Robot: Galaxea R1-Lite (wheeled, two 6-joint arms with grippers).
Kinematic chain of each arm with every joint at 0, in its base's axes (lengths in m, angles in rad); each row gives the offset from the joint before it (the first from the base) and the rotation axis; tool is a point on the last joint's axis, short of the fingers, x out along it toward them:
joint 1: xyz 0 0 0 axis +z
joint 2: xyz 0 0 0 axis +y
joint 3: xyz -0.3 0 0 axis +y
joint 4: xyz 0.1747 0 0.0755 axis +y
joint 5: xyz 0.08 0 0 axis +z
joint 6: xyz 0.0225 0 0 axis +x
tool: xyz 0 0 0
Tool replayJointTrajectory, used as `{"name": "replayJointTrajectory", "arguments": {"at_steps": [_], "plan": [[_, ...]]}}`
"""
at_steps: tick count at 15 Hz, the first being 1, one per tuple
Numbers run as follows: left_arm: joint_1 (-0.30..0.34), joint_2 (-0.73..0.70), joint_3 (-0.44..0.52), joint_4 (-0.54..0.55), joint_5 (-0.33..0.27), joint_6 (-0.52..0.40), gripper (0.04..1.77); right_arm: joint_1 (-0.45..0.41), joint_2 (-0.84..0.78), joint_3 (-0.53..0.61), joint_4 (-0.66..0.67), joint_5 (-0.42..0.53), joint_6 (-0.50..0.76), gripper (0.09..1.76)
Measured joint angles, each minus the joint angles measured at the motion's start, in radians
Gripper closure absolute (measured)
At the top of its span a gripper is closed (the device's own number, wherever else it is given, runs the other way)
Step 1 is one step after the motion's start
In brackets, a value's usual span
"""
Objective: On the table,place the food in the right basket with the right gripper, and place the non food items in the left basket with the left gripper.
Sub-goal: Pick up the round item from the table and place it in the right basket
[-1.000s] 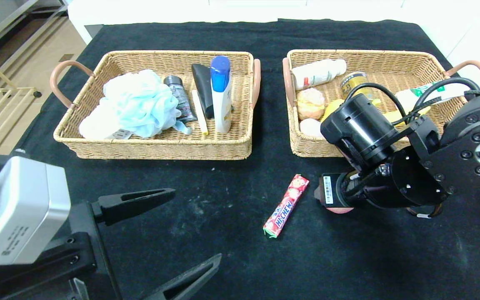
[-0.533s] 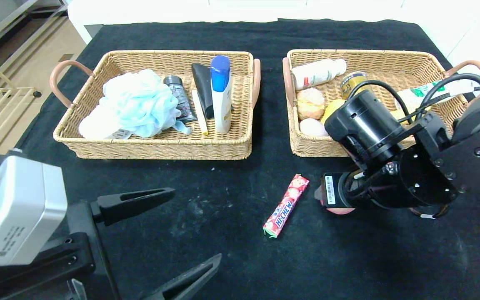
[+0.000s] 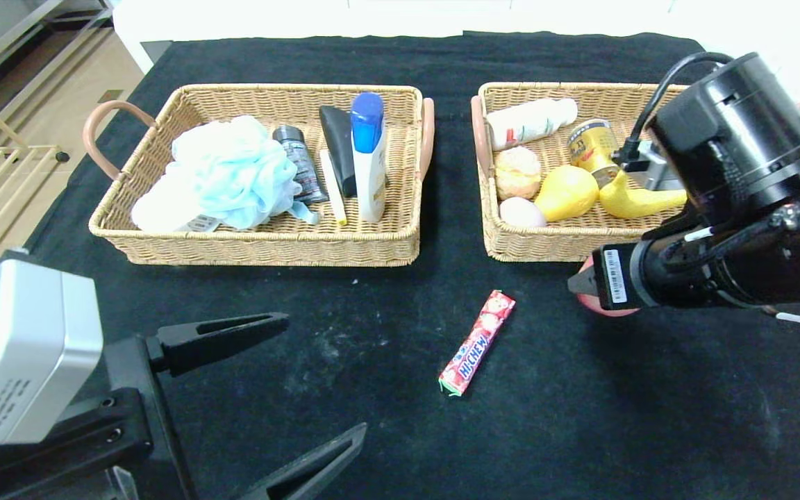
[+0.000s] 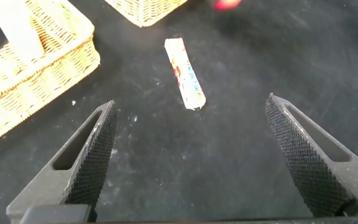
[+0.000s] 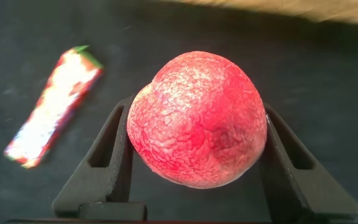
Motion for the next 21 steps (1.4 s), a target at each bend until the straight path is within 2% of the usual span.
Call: {"name": "replayJointTrajectory", "arguments": {"at_steps": [4, 9, 14, 21], "plan": [[0.0, -0.001, -0.001, 0.0, 0.0, 0.0, 0.09, -0.115, -0.053, -0.016, -0.009, 0.0, -0.127, 0.66], [-0.001, 0.001, -0.001, 0.0, -0.001, 0.0, 0.09, -0.218, -0.067, -0.088, -0.042, -0.003, -0.19, 0.66], [-0.002, 0.001, -0.001, 0.0, -0.001, 0.0, 0.09, -0.302, -0.017, -0.107, -0.241, -0.004, -0.255, 0.66], [-0.002, -0.001, -0.002, 0.0, -0.001, 0.0, 0.09, -0.38, 0.084, -0.097, -0.521, -0.006, -0.253, 0.66]]}}
